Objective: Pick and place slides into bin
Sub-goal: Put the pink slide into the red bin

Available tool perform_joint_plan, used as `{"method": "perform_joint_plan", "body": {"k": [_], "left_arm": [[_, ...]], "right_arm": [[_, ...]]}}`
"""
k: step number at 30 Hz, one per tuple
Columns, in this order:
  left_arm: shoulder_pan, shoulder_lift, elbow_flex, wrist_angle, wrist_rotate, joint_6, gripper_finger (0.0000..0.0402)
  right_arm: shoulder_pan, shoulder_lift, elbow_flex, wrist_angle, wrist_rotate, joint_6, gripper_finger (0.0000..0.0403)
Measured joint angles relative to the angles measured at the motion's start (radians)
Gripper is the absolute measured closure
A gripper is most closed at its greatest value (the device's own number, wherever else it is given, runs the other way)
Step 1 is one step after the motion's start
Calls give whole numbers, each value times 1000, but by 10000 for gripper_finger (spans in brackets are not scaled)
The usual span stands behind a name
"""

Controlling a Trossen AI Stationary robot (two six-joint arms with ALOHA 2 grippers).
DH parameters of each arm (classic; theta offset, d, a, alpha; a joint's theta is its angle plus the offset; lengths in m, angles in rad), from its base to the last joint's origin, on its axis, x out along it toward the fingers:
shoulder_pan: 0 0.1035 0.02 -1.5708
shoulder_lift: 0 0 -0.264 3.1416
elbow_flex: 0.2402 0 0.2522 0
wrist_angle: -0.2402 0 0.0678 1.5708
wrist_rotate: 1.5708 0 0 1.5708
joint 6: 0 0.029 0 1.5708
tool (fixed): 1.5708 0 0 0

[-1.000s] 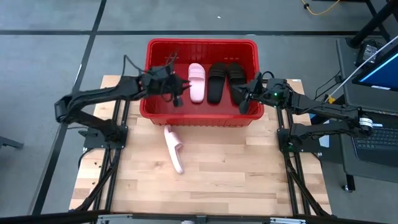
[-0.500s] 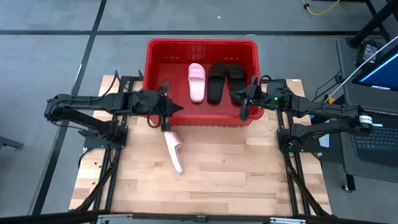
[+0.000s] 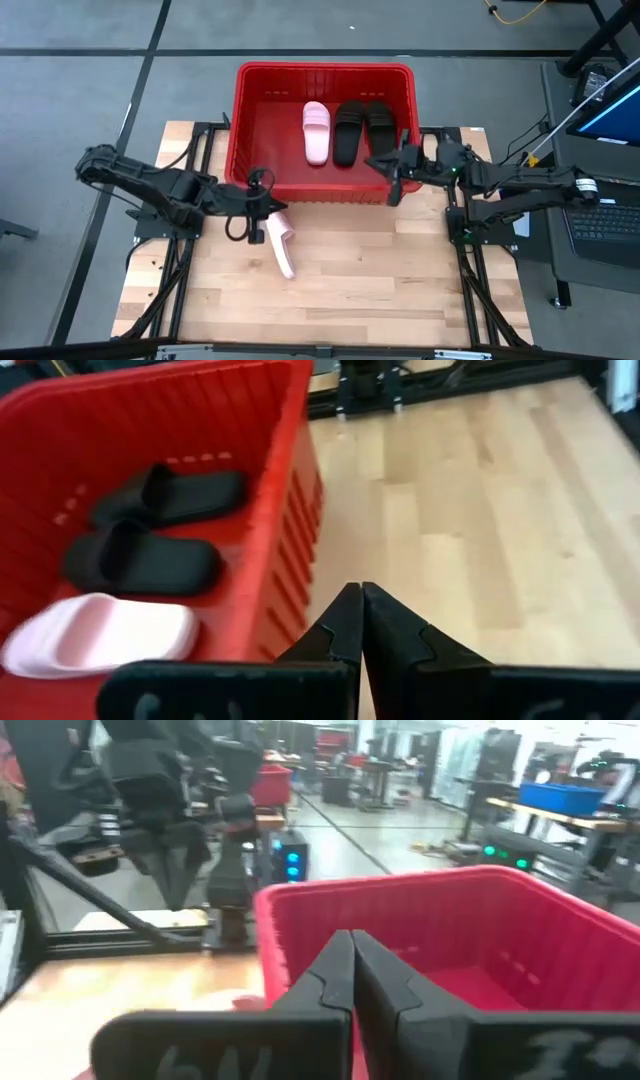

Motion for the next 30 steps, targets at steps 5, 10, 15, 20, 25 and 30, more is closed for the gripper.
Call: {"method": "perform_joint_plan", "body": {"k": [5, 10, 15, 20, 25, 30], "left_arm": [[-71, 26, 37, -22, -5, -92, 400], [-128, 96, 91, -48, -29, -89, 399], [-150, 183, 160, -124, -29, -121, 400], [-154, 268, 264, -259, -13, -230, 400], [-151, 364, 400, -363, -37, -318, 399], [-114, 449, 498, -374, -100, -321, 400]], "right_arm": [[74, 0, 0, 14, 45, 11, 397], [155, 0, 0, 14, 119, 56, 397], [232, 0, 0, 15, 146, 52, 397], [257, 0, 0, 17, 149, -6, 397], [228, 0, 0, 17, 150, -67, 397], [204, 0, 0, 5, 152, -77, 397]]}}
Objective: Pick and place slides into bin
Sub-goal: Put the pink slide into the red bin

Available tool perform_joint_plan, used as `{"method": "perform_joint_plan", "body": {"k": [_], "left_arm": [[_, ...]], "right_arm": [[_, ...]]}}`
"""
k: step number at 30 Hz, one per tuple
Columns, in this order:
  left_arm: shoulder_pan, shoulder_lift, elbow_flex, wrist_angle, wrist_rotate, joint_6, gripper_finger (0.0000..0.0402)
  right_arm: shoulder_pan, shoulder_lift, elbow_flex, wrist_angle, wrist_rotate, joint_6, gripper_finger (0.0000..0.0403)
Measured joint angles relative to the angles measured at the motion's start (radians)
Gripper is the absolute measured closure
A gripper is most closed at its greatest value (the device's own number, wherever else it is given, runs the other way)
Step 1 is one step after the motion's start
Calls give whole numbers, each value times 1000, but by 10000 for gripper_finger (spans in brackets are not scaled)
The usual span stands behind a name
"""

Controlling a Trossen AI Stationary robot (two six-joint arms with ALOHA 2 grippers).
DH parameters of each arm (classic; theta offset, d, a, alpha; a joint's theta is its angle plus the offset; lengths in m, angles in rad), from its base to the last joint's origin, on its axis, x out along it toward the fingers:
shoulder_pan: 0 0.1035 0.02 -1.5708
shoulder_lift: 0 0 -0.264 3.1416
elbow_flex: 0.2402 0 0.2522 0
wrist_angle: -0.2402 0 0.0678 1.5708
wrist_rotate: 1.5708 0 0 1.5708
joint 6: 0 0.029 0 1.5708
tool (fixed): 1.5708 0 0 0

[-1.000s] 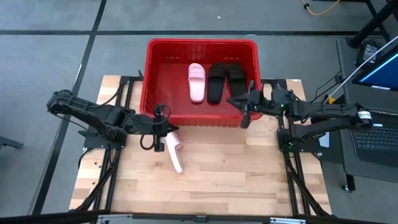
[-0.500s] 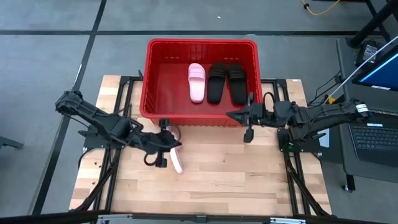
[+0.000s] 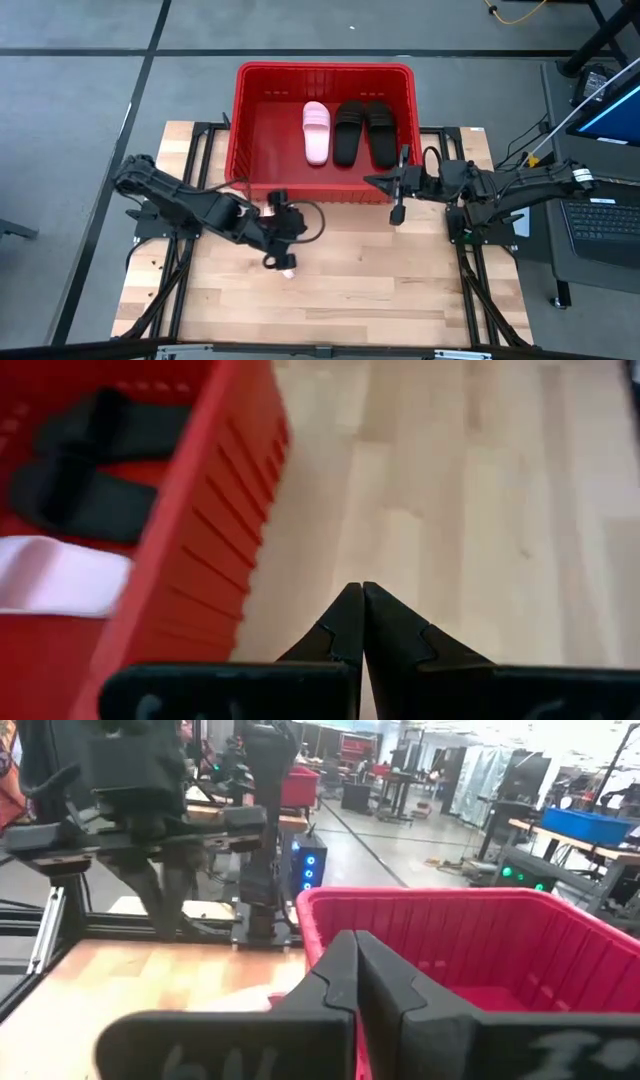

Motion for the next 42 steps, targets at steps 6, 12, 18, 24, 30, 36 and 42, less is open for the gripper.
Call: {"method": "perform_joint_plan", "body": {"k": [6, 12, 18, 24, 30, 36, 42], "left_arm": [[73, 64, 47, -2, -9, -21, 395], [115, 86, 54, 2, 18, -25, 393], [125, 86, 54, 2, 19, 16, 382], [124, 86, 44, -29, 28, 16, 348], [125, 86, 44, -55, 27, 15, 305], [124, 86, 44, -55, 29, 17, 262], [124, 86, 44, -55, 82, 17, 241]], "right_arm": [[0, 0, 1, -97, -2, -1, 397], [0, 0, 0, -223, -3, -1, 397], [0, 0, 0, -244, -4, 0, 397], [0, 0, 0, -248, -4, 1, 397], [0, 0, 0, -247, -4, 30, 397], [0, 0, 0, -248, -4, 53, 397], [0, 0, 1, -248, -4, 53, 397]]}}
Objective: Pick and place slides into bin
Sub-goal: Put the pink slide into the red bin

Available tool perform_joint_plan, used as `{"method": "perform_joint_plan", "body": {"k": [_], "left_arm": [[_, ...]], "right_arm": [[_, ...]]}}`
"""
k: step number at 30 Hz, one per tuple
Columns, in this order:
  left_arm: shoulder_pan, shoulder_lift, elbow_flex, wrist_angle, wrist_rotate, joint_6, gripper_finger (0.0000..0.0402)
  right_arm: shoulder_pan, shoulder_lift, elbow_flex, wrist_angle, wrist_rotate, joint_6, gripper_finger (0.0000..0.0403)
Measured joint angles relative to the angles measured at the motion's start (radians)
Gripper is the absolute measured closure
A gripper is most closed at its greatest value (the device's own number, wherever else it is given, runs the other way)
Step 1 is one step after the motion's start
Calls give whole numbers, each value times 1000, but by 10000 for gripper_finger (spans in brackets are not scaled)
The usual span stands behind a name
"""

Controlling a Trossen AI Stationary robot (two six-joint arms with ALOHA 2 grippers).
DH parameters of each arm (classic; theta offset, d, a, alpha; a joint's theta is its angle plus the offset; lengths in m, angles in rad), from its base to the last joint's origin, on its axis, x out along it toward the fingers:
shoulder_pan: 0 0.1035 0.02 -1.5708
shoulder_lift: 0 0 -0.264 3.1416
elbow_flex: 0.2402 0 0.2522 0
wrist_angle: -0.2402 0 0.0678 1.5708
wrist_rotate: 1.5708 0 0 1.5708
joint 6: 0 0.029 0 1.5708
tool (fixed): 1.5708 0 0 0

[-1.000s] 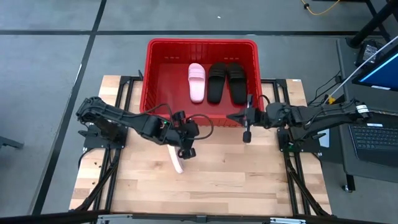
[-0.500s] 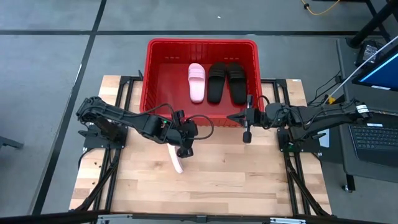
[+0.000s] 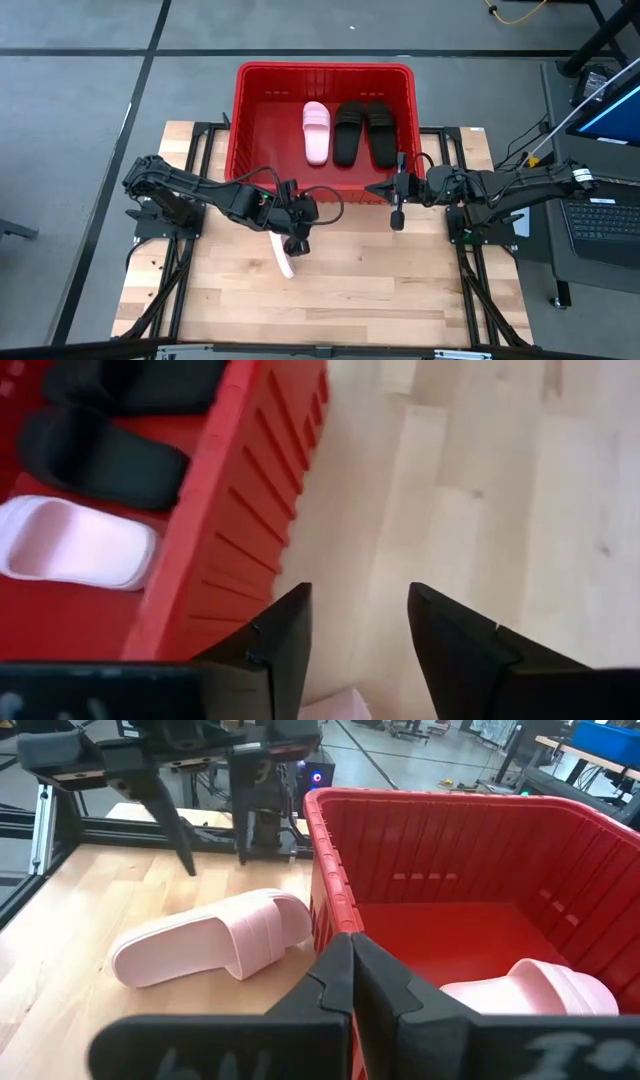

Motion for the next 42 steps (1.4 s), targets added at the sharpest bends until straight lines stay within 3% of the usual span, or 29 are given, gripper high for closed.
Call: {"method": "perform_joint_plan", "body": {"k": [4, 8, 16, 32, 42], "left_arm": [[0, 0, 0, 0, 50, -15, 241], [0, 0, 0, -10, 52, -123, 241], [-46, 10, -1, -112, 51, -179, 241], [-93, 182, -2, -307, 61, -245, 238], [-93, 214, -2, -314, 58, -264, 238]], "right_arm": [[0, 0, 0, 0, 0, 0, 397], [0, 0, 0, 0, 0, 2, 397], [0, 0, 0, 0, 0, 26, 397], [0, 0, 0, -3, 0, 24, 397], [0, 0, 0, -16, 0, 21, 397]]}}
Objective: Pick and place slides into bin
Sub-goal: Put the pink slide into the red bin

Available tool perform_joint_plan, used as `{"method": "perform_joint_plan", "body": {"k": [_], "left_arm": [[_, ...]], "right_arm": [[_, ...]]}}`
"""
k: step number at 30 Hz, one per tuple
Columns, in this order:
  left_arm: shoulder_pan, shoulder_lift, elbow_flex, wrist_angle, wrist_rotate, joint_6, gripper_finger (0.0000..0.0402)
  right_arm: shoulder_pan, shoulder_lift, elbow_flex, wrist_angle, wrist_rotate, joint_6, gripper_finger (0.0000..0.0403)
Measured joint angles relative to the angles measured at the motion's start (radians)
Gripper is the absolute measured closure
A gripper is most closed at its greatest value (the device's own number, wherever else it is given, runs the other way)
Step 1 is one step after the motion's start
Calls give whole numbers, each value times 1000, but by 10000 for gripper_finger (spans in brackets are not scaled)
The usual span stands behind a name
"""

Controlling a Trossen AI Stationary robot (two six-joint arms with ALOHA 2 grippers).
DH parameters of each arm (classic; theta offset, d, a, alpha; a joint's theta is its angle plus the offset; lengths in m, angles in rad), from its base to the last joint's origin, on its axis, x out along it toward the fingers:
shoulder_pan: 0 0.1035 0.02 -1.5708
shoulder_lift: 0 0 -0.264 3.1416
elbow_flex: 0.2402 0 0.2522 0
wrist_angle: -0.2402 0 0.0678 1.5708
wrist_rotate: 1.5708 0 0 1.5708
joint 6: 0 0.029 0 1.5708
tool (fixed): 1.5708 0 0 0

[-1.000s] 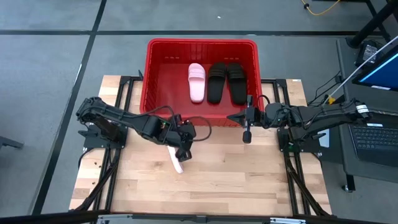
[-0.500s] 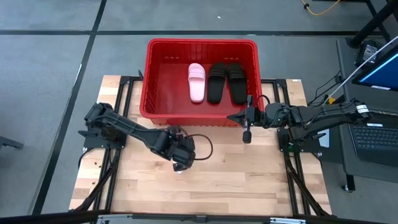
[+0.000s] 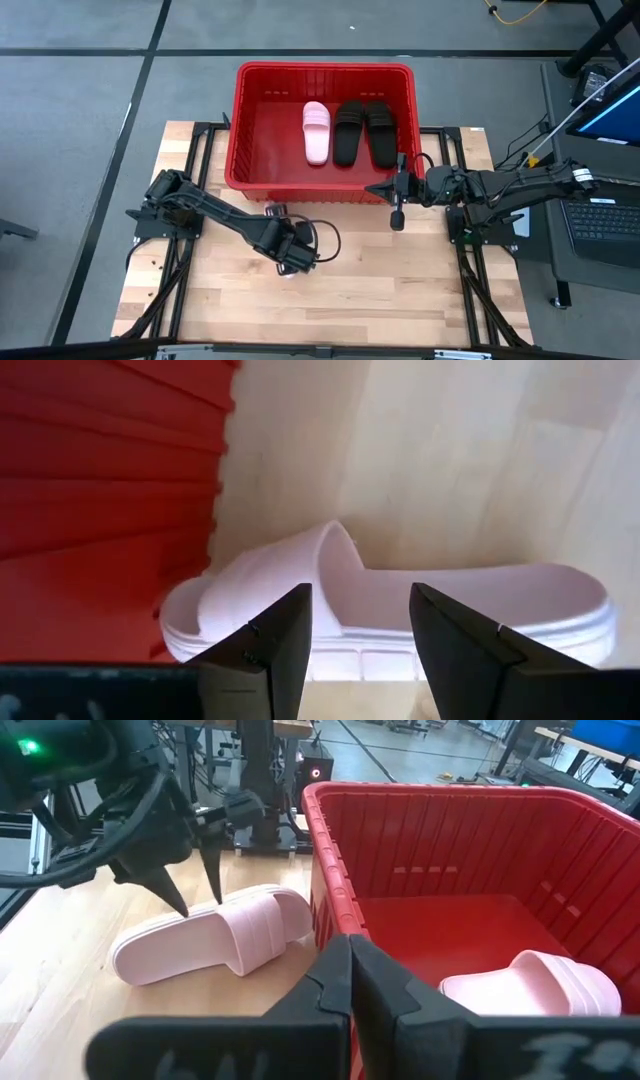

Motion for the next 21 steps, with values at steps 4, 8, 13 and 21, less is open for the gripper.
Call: {"method": "perform_joint_plan", "body": {"k": [4, 8, 13, 21], "left_arm": [[0, 0, 0, -5, -84, 1, 238], [3, 0, 0, -11, -50, 5, 238], [3, 0, 0, -10, -25, 50, 238], [28, 0, 0, 21, -9, 93, 238]], "right_arm": [[0, 0, 0, -1, 0, 0, 397], [0, 0, 0, -2, 0, 0, 397], [0, 0, 0, -16, 0, 0, 397], [0, 0, 0, -16, 0, 0, 397]]}}
